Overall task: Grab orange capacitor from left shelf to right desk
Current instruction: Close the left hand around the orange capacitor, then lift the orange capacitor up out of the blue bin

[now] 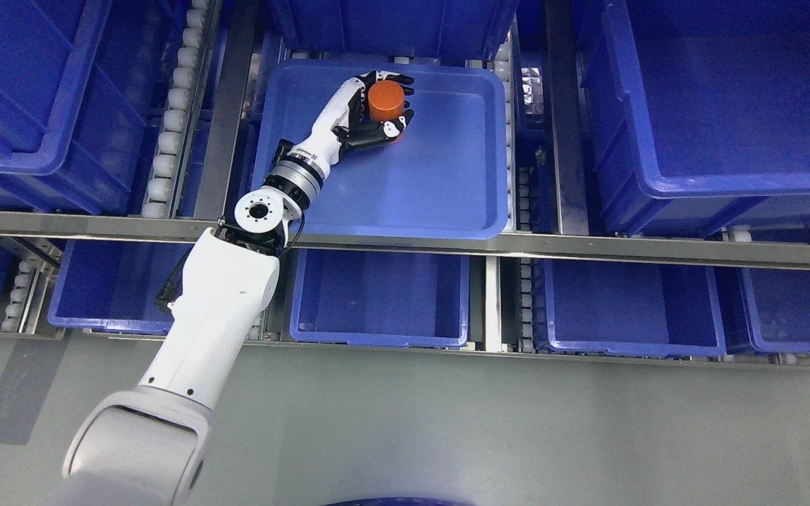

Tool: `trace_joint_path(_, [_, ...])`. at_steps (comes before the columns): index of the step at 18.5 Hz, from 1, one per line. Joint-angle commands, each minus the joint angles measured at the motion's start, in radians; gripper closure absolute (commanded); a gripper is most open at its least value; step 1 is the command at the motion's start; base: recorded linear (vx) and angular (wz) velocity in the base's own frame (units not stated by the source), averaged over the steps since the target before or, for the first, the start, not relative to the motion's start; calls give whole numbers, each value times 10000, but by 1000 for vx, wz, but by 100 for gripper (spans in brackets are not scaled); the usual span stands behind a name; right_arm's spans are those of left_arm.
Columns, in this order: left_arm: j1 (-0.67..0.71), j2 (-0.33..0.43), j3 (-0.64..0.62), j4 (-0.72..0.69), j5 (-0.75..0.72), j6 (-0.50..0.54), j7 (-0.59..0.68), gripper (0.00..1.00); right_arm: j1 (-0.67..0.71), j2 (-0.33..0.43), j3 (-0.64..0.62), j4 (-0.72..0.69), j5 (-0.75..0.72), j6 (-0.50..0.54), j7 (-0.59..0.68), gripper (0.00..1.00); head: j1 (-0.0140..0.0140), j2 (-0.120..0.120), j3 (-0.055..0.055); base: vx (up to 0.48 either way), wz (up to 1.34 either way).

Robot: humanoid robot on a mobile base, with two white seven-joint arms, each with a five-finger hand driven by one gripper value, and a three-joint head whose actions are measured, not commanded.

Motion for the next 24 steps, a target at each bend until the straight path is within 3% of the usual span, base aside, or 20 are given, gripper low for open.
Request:
trace_joint_path(1, [10,175,132,418,257,-309,-1,87,138,-174,-107,-337,0,16,7,0,0,0,0,0,0])
trace_joint_path(5, [-5,175,530,372,349,-1074,-1,99,138,-174,-107,-337,0,16,7,0,0,0,0,0,0])
trace_joint_path(16, [-51,175,946,-1314,395,-1215,-231,100,138,-174,-107,-337,0,16,7,0,0,0,0,0,0])
trace_joint_path(20, [-36,175,564,-2524,1069,-1214,-201,100,138,-174,-107,-337,0,16,7,0,0,0,0,0,0])
trace_joint_path(24, [224,175,623,-3752,1070,-1949,28,98,138,-174,-107,-337,0,16,7,0,0,0,0,0,0])
